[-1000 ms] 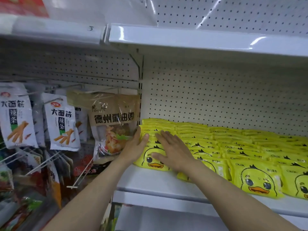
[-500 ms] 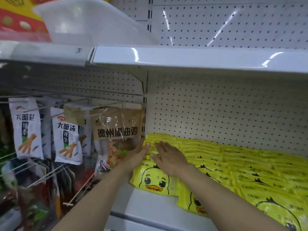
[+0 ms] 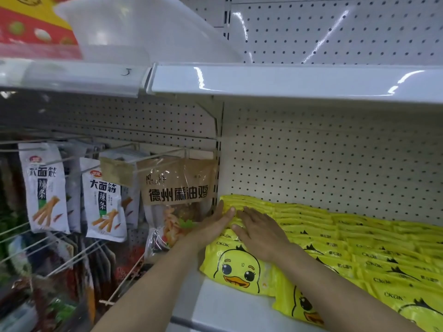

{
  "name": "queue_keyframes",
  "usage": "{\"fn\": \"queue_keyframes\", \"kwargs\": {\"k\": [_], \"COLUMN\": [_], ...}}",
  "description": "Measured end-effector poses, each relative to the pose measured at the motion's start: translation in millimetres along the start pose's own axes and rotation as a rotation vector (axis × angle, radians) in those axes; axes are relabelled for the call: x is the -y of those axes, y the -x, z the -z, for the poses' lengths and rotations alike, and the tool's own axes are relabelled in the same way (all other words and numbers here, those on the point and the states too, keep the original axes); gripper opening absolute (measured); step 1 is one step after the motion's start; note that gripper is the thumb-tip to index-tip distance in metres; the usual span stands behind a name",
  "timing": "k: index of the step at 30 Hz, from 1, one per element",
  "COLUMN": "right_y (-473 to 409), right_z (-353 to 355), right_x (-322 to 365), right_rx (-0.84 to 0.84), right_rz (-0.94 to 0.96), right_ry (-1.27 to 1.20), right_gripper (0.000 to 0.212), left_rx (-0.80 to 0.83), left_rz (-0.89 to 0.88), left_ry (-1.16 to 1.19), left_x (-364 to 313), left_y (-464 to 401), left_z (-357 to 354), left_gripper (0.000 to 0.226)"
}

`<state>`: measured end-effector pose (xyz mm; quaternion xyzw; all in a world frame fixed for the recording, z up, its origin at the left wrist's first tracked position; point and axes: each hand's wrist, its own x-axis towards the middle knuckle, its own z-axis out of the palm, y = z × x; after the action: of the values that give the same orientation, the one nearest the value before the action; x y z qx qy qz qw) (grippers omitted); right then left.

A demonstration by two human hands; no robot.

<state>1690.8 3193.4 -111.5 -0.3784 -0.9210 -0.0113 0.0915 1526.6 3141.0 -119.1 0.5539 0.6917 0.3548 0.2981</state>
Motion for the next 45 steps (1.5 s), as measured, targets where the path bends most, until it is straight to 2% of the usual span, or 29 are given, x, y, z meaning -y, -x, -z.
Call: {"fn": "queue_keyframes", "kwargs": {"k": [2, 5, 8, 17, 19, 21, 26, 29, 32, 39, 45], "right_y": [0, 0, 1, 4, 8, 16, 58, 82, 96, 103, 98], "right_z": [0, 0, -1, 4, 9, 14, 16, 7, -4, -14, -13], "right_x": [0, 1, 0, 3, 3, 0, 4, 9, 9, 11, 12], "right_rx": [-0.001, -0.011, -0.03, -0.003, 0.01, -0.009, -0.226, -0.262, -0.258, -0.251, -0.34], "right_rz": [-0.003, -0.004, -0.001, -0.008, -0.024, -0.031, 0.051, 0.064, 0.054, 0.065, 0.082], "right_ry": [-0.001, -0.008, -0.021, -0.033, -0.067, -0.083, -0.052, -0.072, -0.066, -0.033, 0.051], "right_gripper": [0.078, 0.097, 0.103, 0.102, 0.09, 0.073, 0.061, 0.059, 0.059, 0.066, 0.069], "left_rx": [0.018, -0.002, -0.034, 0.061, 0.006, -0.058, -0.148, -0.182, -0.254, -0.331, -0.387], "left_rz": [-0.006, -0.025, -0.019, -0.003, -0.025, -0.136, -0.612, -0.725, -0.712, -0.669, -0.634], "left_ry": [-0.021, 0.002, 0.041, 0.096, 0.096, -0.002, -0.363, -0.554, -0.69, -0.66, -0.704], "left_x": [2, 1, -1, -5, -7, -8, 11, 24, 37, 39, 32], "left_y": [-4, -14, -26, -32, -25, -16, 28, 58, 73, 87, 86], "left_z": [2, 7, 9, 12, 16, 23, 9, -7, -13, -26, -32], "left_gripper": [0.086, 0.087, 0.091, 0.099, 0.091, 0.085, 0.076, 0.075, 0.078, 0.074, 0.077]}}
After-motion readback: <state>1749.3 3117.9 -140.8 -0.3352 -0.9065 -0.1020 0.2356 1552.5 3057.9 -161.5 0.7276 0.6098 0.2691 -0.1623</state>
